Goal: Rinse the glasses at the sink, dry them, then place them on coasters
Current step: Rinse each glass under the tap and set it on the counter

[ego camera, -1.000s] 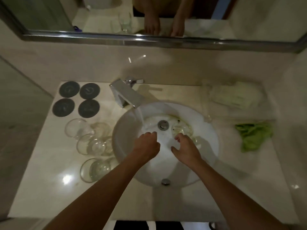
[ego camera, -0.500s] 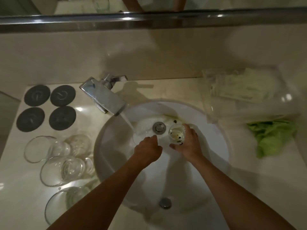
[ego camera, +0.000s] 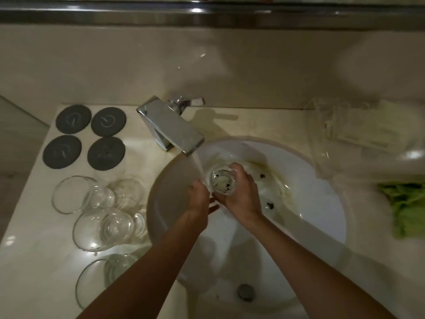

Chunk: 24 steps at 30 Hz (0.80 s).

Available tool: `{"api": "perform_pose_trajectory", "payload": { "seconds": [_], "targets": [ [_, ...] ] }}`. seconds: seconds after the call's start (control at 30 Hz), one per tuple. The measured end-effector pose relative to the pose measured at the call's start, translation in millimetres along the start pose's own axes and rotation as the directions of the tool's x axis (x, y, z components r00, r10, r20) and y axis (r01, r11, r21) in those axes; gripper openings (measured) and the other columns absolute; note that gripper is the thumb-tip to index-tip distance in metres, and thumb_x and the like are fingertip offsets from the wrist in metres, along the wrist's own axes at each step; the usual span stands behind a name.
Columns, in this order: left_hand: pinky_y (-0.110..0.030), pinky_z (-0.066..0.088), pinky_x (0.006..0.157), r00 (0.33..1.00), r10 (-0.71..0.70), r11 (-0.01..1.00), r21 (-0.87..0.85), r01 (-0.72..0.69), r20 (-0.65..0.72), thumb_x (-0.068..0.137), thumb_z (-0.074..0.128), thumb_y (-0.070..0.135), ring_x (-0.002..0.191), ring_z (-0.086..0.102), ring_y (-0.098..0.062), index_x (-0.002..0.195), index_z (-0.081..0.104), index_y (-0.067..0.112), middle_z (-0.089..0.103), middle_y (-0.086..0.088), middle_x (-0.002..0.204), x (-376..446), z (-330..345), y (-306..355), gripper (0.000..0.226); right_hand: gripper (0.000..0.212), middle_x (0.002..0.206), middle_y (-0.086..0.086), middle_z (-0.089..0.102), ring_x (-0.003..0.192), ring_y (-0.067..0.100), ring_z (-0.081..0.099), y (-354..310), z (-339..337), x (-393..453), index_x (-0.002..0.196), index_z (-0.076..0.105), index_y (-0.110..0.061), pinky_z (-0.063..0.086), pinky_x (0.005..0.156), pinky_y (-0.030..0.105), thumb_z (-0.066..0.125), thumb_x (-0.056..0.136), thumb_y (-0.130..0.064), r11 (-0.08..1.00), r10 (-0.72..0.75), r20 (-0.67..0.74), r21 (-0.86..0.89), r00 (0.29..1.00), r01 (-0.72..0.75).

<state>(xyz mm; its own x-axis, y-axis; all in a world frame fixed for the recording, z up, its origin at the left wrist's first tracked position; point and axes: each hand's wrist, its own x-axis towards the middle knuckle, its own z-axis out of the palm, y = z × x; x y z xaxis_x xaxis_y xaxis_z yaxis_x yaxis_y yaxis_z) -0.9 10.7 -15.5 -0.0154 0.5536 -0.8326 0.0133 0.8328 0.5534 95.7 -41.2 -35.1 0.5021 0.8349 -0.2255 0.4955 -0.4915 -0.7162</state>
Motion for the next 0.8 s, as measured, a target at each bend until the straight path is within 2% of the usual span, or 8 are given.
{"api": "perform_pose_trajectory", "payload": {
  "seconds": [0.1, 0.23, 0.3, 0.43, 0.57, 0.63, 0.7, 0.8],
  "targets": [
    [-0.036, 0.053, 0.064, 1.0, 0.026, 0.996, -0.091, -0.025, 0.013, 0.103, 0.022, 0.039, 0.091, 0.065, -0.028, 0.135, 0.044, 0.007, 0.062, -0.02, 0.119, -3.6, -9.7, 11.7, 0.05, 0.087, 0.124, -0.002, 0.062, 0.121, 0.021, 0.05, -26.0, 1.7, 7.0, 0.138, 0.04, -0.031, 0.047, 0.099, 0.042, 0.087, 0.066, -0.046, 0.998, -0.055, 0.032, 0.003, 0.998, 0.055],
    [-0.039, 0.053, 0.071, 1.0, 0.022, 0.991, -0.131, -0.023, -0.007, 0.106, 0.025, 0.038, 0.102, 0.06, -0.03, 0.122, 0.044, 0.007, 0.057, -0.017, 0.12, -9.1, -20.6, 23.5, 0.04, 0.086, 0.12, -0.004, 0.062, 0.115, 0.018, 0.054, -46.5, -4.4, 6.4, 0.135, 0.042, -0.031, 0.046, 0.099, 0.049, 0.087, 0.063, -0.041, 0.998, -0.065, -0.044, 0.008, 0.997, 0.066],
    [-0.036, 0.053, 0.069, 0.999, 0.032, 0.992, -0.121, -0.033, -0.011, 0.105, 0.026, 0.037, 0.106, 0.061, -0.03, 0.128, 0.045, 0.007, 0.058, -0.017, 0.123, -11.6, -23.4, 26.0, 0.043, 0.088, 0.121, -0.002, 0.063, 0.115, 0.021, 0.056, -51.2, -8.2, 2.2, 0.134, 0.043, -0.03, 0.048, 0.097, 0.05, 0.089, 0.06, -0.041, 0.997, -0.078, -0.034, -0.016, 0.996, 0.077],
    [-0.035, 0.054, 0.069, 0.998, 0.052, 0.992, -0.111, -0.055, -0.029, 0.104, 0.024, 0.034, 0.107, 0.065, -0.031, 0.131, 0.051, 0.007, 0.066, -0.017, 0.118, -21.9, -26.2, 36.4, 0.046, 0.087, 0.115, -0.004, 0.064, 0.109, 0.019, 0.06, -62.0, -10.2, -2.2, 0.129, 0.044, -0.035, 0.051, 0.091, 0.049, 0.086, 0.056, -0.057, 0.99, -0.129, 0.02, -0.058, 0.991, 0.13],
    [-0.036, 0.048, 0.075, 0.994, 0.08, 0.993, -0.083, -0.086, -0.072, 0.106, 0.025, 0.032, 0.106, 0.059, -0.027, 0.128, 0.051, 0.009, 0.06, -0.009, 0.118, -23.3, -34.0, 47.5, 0.042, 0.086, 0.117, -0.005, 0.061, 0.11, 0.017, 0.057, -70.5, -1.7, -2.7, 0.126, 0.042, -0.04, 0.053, 0.092, 0.041, 0.091, 0.056, -0.049, 0.997, -0.002, -0.025, 0.083, 1.0, 0.004],
    [-0.036, 0.046, 0.077, 0.994, 0.094, 0.993, -0.065, -0.098, -0.063, 0.107, 0.025, 0.031, 0.1, 0.056, -0.024, 0.124, 0.053, 0.011, 0.058, -0.007, 0.11, -24.1, -37.8, 48.2, 0.038, 0.085, 0.123, -0.002, 0.059, 0.117, 0.018, 0.052, -69.5, 1.5, -6.8, 0.131, 0.042, -0.036, 0.046, 0.092, 0.031, 0.09, 0.062, -0.043, 0.998, -0.011, -0.024, 0.064, 1.0, 0.013],
    [-0.036, 0.047, 0.078, 0.995, 0.092, 0.993, -0.072, -0.095, -0.044, 0.106, 0.025, 0.029, 0.092, 0.055, -0.022, 0.12, 0.055, 0.012, 0.058, -0.004, 0.096, -18.6, -44.2, 45.7, 0.037, 0.084, 0.123, -0.003, 0.057, 0.114, 0.013, 0.046, -70.9, 6.1, -12.6, 0.135, 0.043, -0.031, 0.033, 0.086, 0.023, 0.088, 0.066, -0.046, 0.998, -0.06, 0.0, 0.031, 0.998, 0.06],
    [-0.038, 0.047, 0.08, 0.998, 0.051, 0.994, -0.098, -0.055, -0.042, 0.106, 0.026, 0.028, 0.09, 0.055, -0.022, 0.121, 0.056, 0.008, 0.058, -0.005, 0.09, -11.8, -50.4, 40.4, 0.039, 0.085, 0.116, -0.007, 0.058, 0.106, 0.009, 0.046, -72.9, 11.4, -16.6, 0.133, 0.047, -0.03, 0.034, 0.076, 0.017, 0.089, 0.062, -0.05, 0.996, -0.048, -0.018, 0.08, 0.999, 0.049]
  ]
}}
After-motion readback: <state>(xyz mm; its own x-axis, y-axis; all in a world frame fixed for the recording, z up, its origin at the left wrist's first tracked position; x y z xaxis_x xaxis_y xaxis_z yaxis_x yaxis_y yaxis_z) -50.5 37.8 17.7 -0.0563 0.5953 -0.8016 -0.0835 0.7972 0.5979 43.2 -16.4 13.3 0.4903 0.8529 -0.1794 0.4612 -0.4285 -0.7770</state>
